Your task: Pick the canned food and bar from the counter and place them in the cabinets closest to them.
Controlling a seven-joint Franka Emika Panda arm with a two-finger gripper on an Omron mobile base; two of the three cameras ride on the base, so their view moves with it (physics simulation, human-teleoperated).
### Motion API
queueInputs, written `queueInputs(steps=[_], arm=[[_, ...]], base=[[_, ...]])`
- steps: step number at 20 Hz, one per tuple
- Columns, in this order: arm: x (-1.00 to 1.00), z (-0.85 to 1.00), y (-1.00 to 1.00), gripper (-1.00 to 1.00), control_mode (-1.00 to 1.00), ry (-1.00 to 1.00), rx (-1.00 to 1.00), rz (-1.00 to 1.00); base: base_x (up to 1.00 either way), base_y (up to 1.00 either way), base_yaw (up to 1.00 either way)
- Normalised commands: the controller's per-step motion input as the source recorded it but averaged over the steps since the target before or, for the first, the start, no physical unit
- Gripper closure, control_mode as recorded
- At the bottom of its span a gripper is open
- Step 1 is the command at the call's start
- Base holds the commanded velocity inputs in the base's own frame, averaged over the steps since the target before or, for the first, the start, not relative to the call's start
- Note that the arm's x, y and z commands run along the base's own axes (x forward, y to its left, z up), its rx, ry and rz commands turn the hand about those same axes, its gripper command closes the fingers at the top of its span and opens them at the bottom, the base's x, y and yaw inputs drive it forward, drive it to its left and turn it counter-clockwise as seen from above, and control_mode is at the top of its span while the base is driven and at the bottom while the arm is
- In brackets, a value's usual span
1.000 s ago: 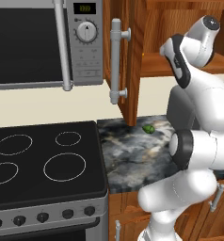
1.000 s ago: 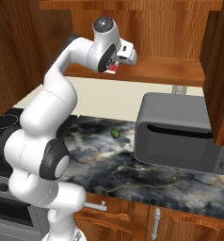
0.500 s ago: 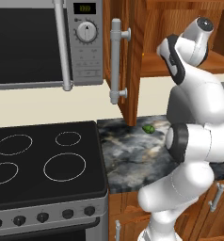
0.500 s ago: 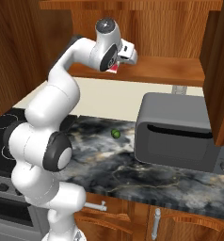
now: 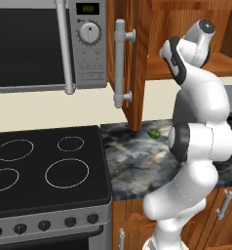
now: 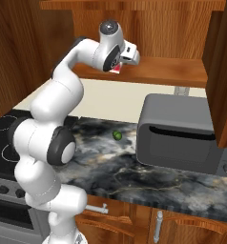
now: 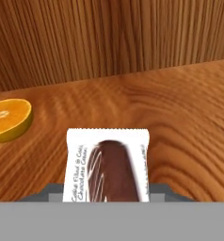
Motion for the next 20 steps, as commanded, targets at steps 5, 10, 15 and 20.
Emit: queueInputs(steps=[5,10,15,20], arm=[[0.01,-0.01,0.0,1.0,-1.0,-0.01,0.0,0.0],[0.0,-0.02,0.0,-1.0,-1.0,-0.02,0.0,0.0],[0.04,-0.02,0.0,-1.0,-1.0,-0.01,0.0,0.0],[-0.02,0.0,0.0,-1.0,-1.0,-0.02,0.0,0.0]], base=[[0.0,0.0,0.0],[0.0,0.0,0.0],[0.0,0.0,0.0],[0.0,0.0,0.0]])
